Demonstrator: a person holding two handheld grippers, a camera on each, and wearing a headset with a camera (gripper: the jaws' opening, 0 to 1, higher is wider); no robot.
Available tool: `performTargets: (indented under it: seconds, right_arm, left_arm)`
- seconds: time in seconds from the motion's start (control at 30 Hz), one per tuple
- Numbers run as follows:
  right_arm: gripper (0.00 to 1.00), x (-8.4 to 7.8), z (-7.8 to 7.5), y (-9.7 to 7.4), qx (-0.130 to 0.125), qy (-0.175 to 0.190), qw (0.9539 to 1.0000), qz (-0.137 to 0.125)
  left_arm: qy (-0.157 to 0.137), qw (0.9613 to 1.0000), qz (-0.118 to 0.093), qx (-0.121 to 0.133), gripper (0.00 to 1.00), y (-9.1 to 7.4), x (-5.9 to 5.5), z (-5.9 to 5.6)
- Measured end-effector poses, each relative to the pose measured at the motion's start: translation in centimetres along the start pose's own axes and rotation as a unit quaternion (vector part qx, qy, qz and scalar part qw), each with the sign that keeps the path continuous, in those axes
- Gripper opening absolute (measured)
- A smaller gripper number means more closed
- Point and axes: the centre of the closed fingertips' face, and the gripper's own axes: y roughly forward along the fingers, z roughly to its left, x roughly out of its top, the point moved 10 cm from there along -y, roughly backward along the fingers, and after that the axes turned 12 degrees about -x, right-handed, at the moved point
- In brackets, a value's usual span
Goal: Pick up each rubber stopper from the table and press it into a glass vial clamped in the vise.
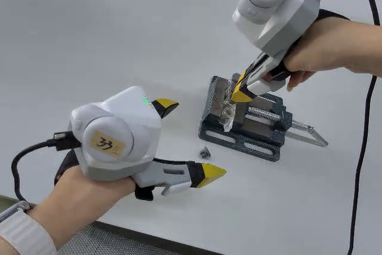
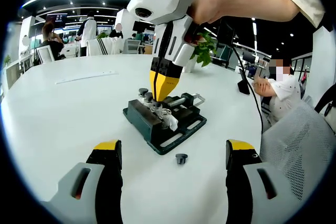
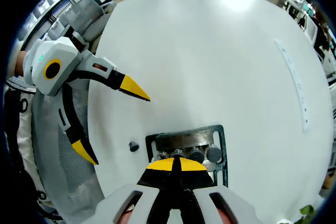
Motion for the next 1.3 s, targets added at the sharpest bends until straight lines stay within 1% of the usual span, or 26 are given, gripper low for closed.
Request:
performTargets:
  seconds: [0.07,0.17,0.3,0.33,0.4,0.43,0.47,0.5,0.53,0.6,0.63,0.7,0.77,0.83,0.87,0.93,0.97,1.0,1.03,1.07,1.17,1.3]
  right_arm:
    - [0.0,0.1,0.0,0.0,-0.005,-0.01,0.9999,0.006]
    - [0.0,0.1,0.4,-0.2,-0.011,-0.019,0.9997,0.012]
    - [0.0,0.2,0.4,-0.2,-0.009,-0.011,0.9998,0.015]
    - [0.0,0.2,0.6,-0.2,-0.013,-0.024,0.9995,0.015]
    - [0.0,0.3,1.0,-0.3,-0.014,-0.015,0.9996,0.017]
    - [0.0,0.4,1.0,-0.2,-0.017,-0.027,0.9993,0.016]
    - [0.0,0.5,1.1,-0.2,-0.019,-0.024,0.9993,0.019]
    - [0.0,0.5,1.2,-0.2,-0.025,-0.031,0.999,0.021]
    - [0.0,0.6,1.2,-0.2,-0.027,-0.044,0.9985,0.02]
    - [0.0,0.6,1.4,-0.2,-0.025,-0.027,0.999,0.025]
    - [0.0,0.6,1.3,-0.2,-0.026,-0.033,0.9988,0.024]
    - [0.0,0.5,1.3,-0.3,-0.028,-0.032,0.9989,0.02]
    - [0.0,0.2,1.4,-0.3,-0.033,-0.03,0.9989,0.012]
    - [0.0,0.1,1.3,-0.4,-0.035,-0.035,0.9987,0.005]
    - [0.0,0.0,1.2,-0.3,-0.033,-0.022,0.9992,0.001]
    - [0.0,-0.2,1.0,-0.4,-0.029,-0.025,0.9992,-0.006]
    - [0.0,-0.3,0.9,-0.4,-0.028,-0.018,0.9994,-0.009]
    - [0.0,-0.4,1.0,-0.4,-0.028,-0.021,0.9993,-0.012]
    - [0.0,-0.4,1.0,-0.4,-0.029,-0.033,0.9989,-0.017]
    - [0.0,-0.4,1.1,-0.5,-0.03,-0.024,0.9991,-0.018]
    - [0.0,-0.4,0.7,-0.3,-0.028,-0.02,0.9992,-0.022]
    - [0.0,-0.4,0.8,-0.3,-0.026,-0.023,0.9991,-0.025]
  left_arm:
    - [0.0,1.0,0.0,-0.001,0.8,0.1,0.0,0.0]
    - [0.0,1.0,0.002,-0.003,0.8,0.1,-0.1,-0.1]
    - [-0.001,1.0,0.001,-0.002,0.8,0.1,-0.1,-0.1]
    - [-0.001,1.0,0.001,-0.002,0.8,0.1,0.0,-0.1]
    - [-0.002,1.0,0.002,-0.003,0.8,0.1,-0.1,-0.1]
    - [-0.002,1.0,0.002,-0.003,0.79,0.1,-0.1,-0.1]
    - [-0.002,1.0,0.002,-0.003,0.79,0.1,-0.1,-0.1]
    - [-0.002,1.0,0.002,-0.003,0.79,0.1,-0.1,-0.1]
    - [-0.002,1.0,0.002,-0.003,0.79,0.1,-0.1,-0.1]
    - [-0.002,1.0,0.001,-0.001,0.79,0.0,-0.1,-0.1]
    - [-0.003,1.0,0.0,-0.001,0.79,0.0,-0.1,0.0]
    - [-0.002,1.0,0.001,0.0,0.79,-0.1,-0.1,0.1]
    - [-0.002,1.0,0.001,0.001,0.79,-0.1,-0.1,0.1]
    - [-0.002,1.0,0.003,0.0,0.79,0.0,-0.1,0.1]
    - [-0.001,1.0,0.005,-0.001,0.79,0.0,-0.2,0.0]
    - [-0.001,1.0,0.007,-0.002,0.79,0.0,-0.2,-0.1]
    - [0.0,1.0,0.007,-0.002,0.79,0.0,-0.1,-0.1]
    - [0.001,1.0,0.007,-0.002,0.79,0.0,-0.1,-0.1]
    - [0.0,1.0,0.007,-0.002,0.79,0.0,-0.1,-0.1]
    - [0.001,1.0,0.007,-0.002,0.79,0.0,-0.1,-0.1]
    - [0.001,1.0,0.007,-0.001,0.79,0.0,-0.1,0.0]
    - [0.001,1.0,0.006,0.0,0.79,-0.1,-0.1,0.0]
